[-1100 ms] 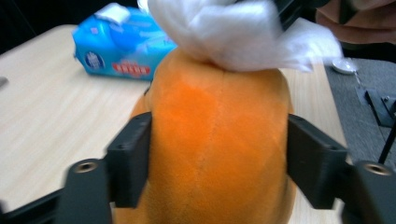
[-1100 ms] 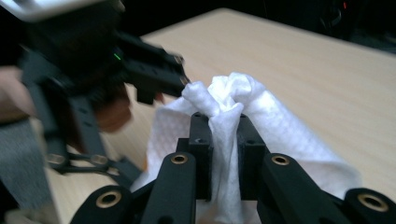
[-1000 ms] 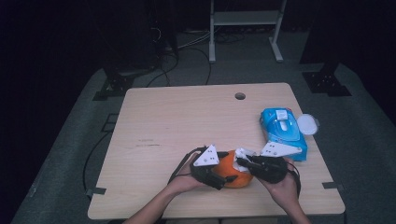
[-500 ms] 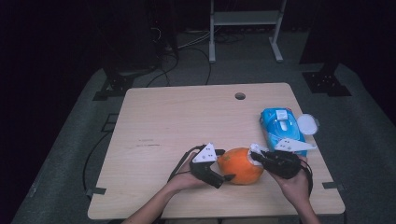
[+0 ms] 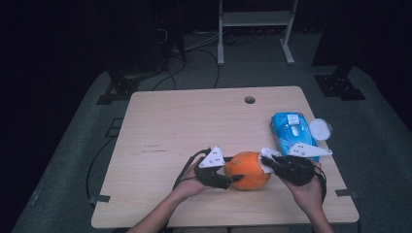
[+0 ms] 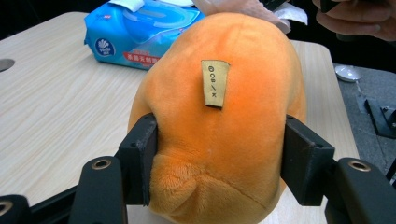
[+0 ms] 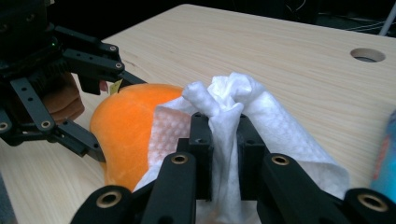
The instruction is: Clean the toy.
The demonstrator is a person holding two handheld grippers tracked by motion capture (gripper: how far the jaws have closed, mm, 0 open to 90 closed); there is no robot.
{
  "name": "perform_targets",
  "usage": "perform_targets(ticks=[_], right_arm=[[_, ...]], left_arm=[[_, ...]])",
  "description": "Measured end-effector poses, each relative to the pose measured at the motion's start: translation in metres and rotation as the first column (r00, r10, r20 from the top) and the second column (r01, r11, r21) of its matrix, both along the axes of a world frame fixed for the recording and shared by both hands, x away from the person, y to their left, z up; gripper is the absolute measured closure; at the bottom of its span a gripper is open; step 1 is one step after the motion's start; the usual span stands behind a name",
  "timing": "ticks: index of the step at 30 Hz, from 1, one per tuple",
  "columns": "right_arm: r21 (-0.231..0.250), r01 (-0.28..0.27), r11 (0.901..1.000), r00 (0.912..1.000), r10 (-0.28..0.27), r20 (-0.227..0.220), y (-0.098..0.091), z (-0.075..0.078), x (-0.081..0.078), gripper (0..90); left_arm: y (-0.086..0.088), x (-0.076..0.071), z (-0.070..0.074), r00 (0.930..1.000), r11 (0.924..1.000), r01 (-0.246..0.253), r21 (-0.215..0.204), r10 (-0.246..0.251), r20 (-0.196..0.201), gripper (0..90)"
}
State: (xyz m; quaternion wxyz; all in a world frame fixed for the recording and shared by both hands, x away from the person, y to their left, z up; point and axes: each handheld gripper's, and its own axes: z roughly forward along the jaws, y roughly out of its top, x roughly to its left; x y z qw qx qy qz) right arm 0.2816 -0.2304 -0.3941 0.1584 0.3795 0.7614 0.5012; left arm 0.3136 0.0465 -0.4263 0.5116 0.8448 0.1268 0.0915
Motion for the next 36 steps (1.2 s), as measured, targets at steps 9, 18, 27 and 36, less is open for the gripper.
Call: perform_targets(ticks=[9, 18, 27, 36], right_arm=[[0.026, -0.108, 0.9938, 0.9931, 0.107, 0.048, 0.028, 0.013, -0.010, 80.1], [0.027, -0.068, 0.9973, 0.9976, 0.068, 0.011, 0.023, 0.001, -0.003, 80.2], [0.001, -0.083, 0.9965, 0.9961, 0.083, -0.031, 0.025, -0.011, 0.001, 80.1], [0.008, -0.046, 0.9989, 0.9958, 0.047, -0.079, 0.003, -0.017, 0.008, 79.8]], left_arm=[[0.000, -0.001, 0.006, 0.9999, 1.0000, 0.002, 0.000, -0.002, 0.011, 37.2], [0.005, -0.001, 0.010, 1.0000, 0.9997, -0.003, -0.022, 0.003, 0.007, 38.1], [0.006, 0.007, 0.001, 0.9984, 0.9968, -0.039, -0.070, 0.036, -0.044, 13.1], [0.005, 0.004, -0.005, 0.9953, 0.9960, 0.073, -0.051, -0.076, -0.060, 21.4]])
